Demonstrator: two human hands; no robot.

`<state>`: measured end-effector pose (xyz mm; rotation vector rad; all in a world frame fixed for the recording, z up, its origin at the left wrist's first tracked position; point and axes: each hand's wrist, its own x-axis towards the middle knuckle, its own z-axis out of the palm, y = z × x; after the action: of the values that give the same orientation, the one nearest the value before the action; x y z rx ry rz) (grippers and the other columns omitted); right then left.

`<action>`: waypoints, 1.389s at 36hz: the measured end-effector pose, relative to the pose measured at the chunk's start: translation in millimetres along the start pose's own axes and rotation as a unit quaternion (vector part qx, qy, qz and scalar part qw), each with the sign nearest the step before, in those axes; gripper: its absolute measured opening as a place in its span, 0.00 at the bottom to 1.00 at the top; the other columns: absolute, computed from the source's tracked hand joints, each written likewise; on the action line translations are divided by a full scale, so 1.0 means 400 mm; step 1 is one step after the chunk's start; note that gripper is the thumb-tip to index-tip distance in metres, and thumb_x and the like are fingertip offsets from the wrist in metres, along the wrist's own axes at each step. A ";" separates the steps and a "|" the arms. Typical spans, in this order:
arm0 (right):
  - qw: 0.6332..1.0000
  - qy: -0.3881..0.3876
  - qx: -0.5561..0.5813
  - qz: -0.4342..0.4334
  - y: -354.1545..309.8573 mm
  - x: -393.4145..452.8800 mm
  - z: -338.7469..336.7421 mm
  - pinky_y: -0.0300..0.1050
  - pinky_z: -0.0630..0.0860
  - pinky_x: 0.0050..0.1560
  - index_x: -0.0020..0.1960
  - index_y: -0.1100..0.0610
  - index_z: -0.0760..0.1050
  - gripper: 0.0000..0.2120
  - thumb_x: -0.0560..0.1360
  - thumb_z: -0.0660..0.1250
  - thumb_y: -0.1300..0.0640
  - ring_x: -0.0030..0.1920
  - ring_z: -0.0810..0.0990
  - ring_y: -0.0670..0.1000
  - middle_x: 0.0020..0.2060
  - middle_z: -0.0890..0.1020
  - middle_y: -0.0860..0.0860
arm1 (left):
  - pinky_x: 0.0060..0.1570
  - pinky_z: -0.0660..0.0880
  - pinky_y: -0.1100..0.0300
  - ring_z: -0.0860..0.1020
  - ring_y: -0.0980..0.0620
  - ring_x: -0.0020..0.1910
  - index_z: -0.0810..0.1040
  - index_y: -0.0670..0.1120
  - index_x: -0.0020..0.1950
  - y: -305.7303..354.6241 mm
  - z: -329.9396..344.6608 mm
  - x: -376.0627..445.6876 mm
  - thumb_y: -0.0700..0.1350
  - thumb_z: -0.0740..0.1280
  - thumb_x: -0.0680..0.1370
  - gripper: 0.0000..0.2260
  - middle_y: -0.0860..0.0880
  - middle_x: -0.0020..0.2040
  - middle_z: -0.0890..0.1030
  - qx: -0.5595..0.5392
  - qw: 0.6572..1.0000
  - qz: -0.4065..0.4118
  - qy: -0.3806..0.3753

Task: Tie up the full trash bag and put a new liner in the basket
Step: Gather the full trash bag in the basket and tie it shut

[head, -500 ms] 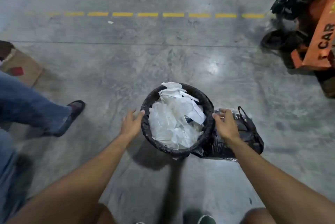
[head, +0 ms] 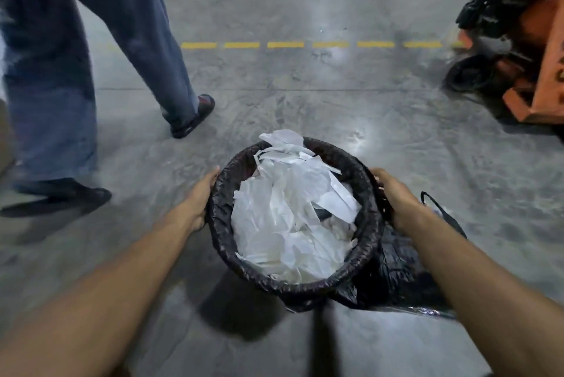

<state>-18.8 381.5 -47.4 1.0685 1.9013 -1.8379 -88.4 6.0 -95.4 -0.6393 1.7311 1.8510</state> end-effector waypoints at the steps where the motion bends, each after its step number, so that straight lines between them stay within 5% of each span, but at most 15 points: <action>1: 1.000 -0.006 0.026 0.016 -0.009 0.002 -0.005 0.48 0.76 0.41 0.43 0.59 0.78 0.20 0.74 0.68 0.41 0.38 0.78 0.58 0.36 0.80 0.56 | 0.52 0.80 0.52 0.85 0.44 0.48 0.85 0.44 0.56 0.013 0.008 -0.009 0.61 0.61 0.81 0.23 0.43 0.50 0.88 0.004 1.000 0.005 -0.005; 8: 0.998 -0.001 -0.007 0.065 -0.055 0.024 -0.035 0.41 0.65 0.31 0.32 0.55 0.71 0.15 0.75 0.68 0.54 0.27 0.64 0.50 0.26 0.69 0.50 | 0.40 0.77 0.57 0.82 0.46 0.40 0.83 0.37 0.57 0.098 0.016 -0.016 0.51 0.72 0.78 0.18 0.39 0.53 0.86 0.119 0.980 0.052 0.149; 11: 0.997 0.020 -0.074 0.029 -0.071 0.015 -0.032 0.39 0.62 0.29 0.34 0.55 0.72 0.13 0.76 0.69 0.58 0.27 0.66 0.49 0.23 0.71 0.50 | 0.45 0.71 0.58 0.76 0.48 0.39 0.81 0.40 0.47 0.117 0.041 -0.028 0.51 0.69 0.80 0.14 0.43 0.46 0.81 0.162 0.959 0.113 0.205; 14: 0.994 0.063 -0.079 -0.049 -0.084 0.002 -0.030 0.42 0.69 0.33 0.40 0.59 0.76 0.08 0.75 0.72 0.61 0.32 0.73 0.52 0.32 0.76 0.54 | 0.43 0.69 0.58 0.75 0.46 0.39 0.77 0.46 0.40 0.127 0.053 -0.048 0.55 0.68 0.80 0.15 0.44 0.42 0.78 0.198 0.938 0.143 0.246; 19: 0.991 0.025 -0.038 -0.127 -0.101 -0.036 -0.036 0.46 0.74 0.41 0.40 0.56 0.75 0.10 0.79 0.67 0.62 0.37 0.77 0.52 0.37 0.79 0.54 | 0.47 0.70 0.57 0.78 0.43 0.48 0.79 0.42 0.45 0.142 0.051 -0.064 0.53 0.67 0.81 0.14 0.45 0.44 0.80 0.281 0.922 0.166 0.208; 24: 0.991 -0.041 0.034 -0.122 -0.108 -0.069 -0.045 0.47 0.72 0.39 0.41 0.56 0.76 0.09 0.80 0.65 0.59 0.35 0.75 0.53 0.34 0.76 0.52 | 0.47 0.68 0.54 0.76 0.42 0.48 0.74 0.41 0.46 0.179 0.036 -0.096 0.50 0.60 0.85 0.15 0.41 0.44 0.77 0.462 0.860 0.166 0.142; 29: 0.985 -0.056 -0.099 -0.132 -0.133 -0.092 -0.016 0.46 0.73 0.39 0.46 0.58 0.83 0.11 0.73 0.76 0.49 0.35 0.80 0.52 0.33 0.83 0.51 | 0.49 0.69 0.52 0.77 0.38 0.51 0.75 0.39 0.47 0.208 0.035 -0.118 0.50 0.63 0.83 0.14 0.39 0.45 0.78 0.532 0.813 0.198 0.125; 32: 0.969 -0.025 -0.176 -0.172 -0.145 -0.085 0.021 0.44 0.75 0.41 0.45 0.62 0.84 0.13 0.68 0.80 0.53 0.37 0.80 0.53 0.36 0.83 0.54 | 0.46 0.68 0.53 0.75 0.42 0.47 0.75 0.39 0.48 0.203 0.039 -0.121 0.48 0.66 0.82 0.11 0.42 0.44 0.77 0.453 0.854 0.215 0.139; 35: 0.955 -0.009 -0.187 -0.228 -0.156 -0.089 0.065 0.42 0.72 0.39 0.41 0.58 0.83 0.02 0.72 0.75 0.63 0.38 0.77 0.53 0.36 0.80 0.54 | 0.46 0.69 0.52 0.75 0.43 0.46 0.73 0.42 0.47 0.186 0.040 -0.115 0.47 0.68 0.81 0.09 0.44 0.44 0.77 0.368 0.893 0.207 0.158; 39: 0.952 -0.076 -0.124 -0.268 -0.155 -0.120 0.081 0.37 0.74 0.38 0.44 0.61 0.85 0.10 0.74 0.66 0.71 0.36 0.78 0.47 0.35 0.83 0.52 | 0.43 0.74 0.54 0.79 0.46 0.46 0.74 0.44 0.51 0.170 0.040 -0.115 0.52 0.74 0.76 0.14 0.46 0.46 0.80 0.286 0.933 0.161 0.145; 42: 0.952 -0.091 -0.104 -0.273 -0.133 -0.136 0.046 0.33 0.74 0.35 0.43 0.60 0.84 0.14 0.76 0.63 0.73 0.32 0.79 0.45 0.33 0.84 0.50 | 0.37 0.71 0.61 0.78 0.50 0.43 0.77 0.44 0.54 0.155 0.052 -0.131 0.49 0.73 0.77 0.12 0.48 0.45 0.80 0.316 0.925 0.166 0.127; 45: 0.962 -0.041 -0.093 -0.255 -0.106 -0.120 -0.003 0.40 0.71 0.33 0.47 0.56 0.81 0.12 0.77 0.65 0.72 0.31 0.74 0.50 0.36 0.80 0.56 | 0.42 0.70 0.58 0.77 0.47 0.47 0.79 0.46 0.50 0.151 0.054 -0.145 0.49 0.69 0.81 0.07 0.47 0.46 0.79 0.287 0.921 0.211 0.156; 50: 0.970 0.024 -0.129 -0.206 -0.069 -0.083 -0.052 0.49 0.78 0.44 0.59 0.58 0.77 0.14 0.75 0.71 0.68 0.40 0.82 0.56 0.47 0.84 0.61 | 0.43 0.77 0.57 0.80 0.50 0.45 0.77 0.48 0.47 0.142 0.036 -0.167 0.44 0.62 0.84 0.07 0.49 0.44 0.82 0.001 0.979 0.201 0.032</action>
<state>-9.1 393.4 -2.0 0.6758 2.4551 -1.6972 -75.6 14.0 -7.9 -0.3691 2.0197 2.1119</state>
